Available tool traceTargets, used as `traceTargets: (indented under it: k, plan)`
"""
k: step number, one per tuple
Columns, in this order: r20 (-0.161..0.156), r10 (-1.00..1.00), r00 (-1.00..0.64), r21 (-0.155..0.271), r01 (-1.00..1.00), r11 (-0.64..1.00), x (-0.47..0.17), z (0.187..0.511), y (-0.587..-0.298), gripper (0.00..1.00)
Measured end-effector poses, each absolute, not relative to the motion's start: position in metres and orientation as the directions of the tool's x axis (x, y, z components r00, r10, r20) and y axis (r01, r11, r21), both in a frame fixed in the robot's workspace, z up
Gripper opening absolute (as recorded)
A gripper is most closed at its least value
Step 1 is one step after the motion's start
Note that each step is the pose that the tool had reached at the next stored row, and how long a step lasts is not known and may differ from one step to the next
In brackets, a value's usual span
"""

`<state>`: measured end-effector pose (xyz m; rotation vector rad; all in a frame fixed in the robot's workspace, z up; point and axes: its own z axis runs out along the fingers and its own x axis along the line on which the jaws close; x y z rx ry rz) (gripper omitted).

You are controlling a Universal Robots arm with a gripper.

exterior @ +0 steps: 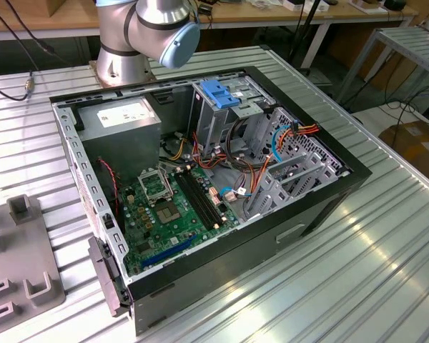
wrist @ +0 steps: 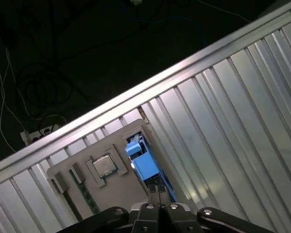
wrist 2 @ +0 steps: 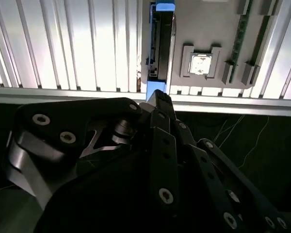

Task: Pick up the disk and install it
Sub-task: 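Pick up the disk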

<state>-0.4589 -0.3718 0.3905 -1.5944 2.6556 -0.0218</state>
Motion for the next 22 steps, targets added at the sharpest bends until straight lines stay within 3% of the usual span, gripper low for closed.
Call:
traceTargets:
  k: [11,15,16,19,22]
  plan:
    - [-0.030,-0.957,-0.287,-0.035,-0.957,0.288,-0.460,0.389,-0.373,0.11]
    - [-0.030,-0.980,-0.194,-0.035,-0.980,0.195,-0.460,0.387,-0.374,0.42]
    - [-0.030,-0.983,-0.179,-0.034,-0.983,0.180,-0.460,0.386,-0.374,0.42]
    - [-0.030,-0.993,-0.113,-0.034,-0.993,0.114,-0.460,0.381,-0.374,0.60]
    - [-0.031,-0.998,-0.055,-0.034,-0.998,0.056,-0.460,0.376,-0.374,0.66]
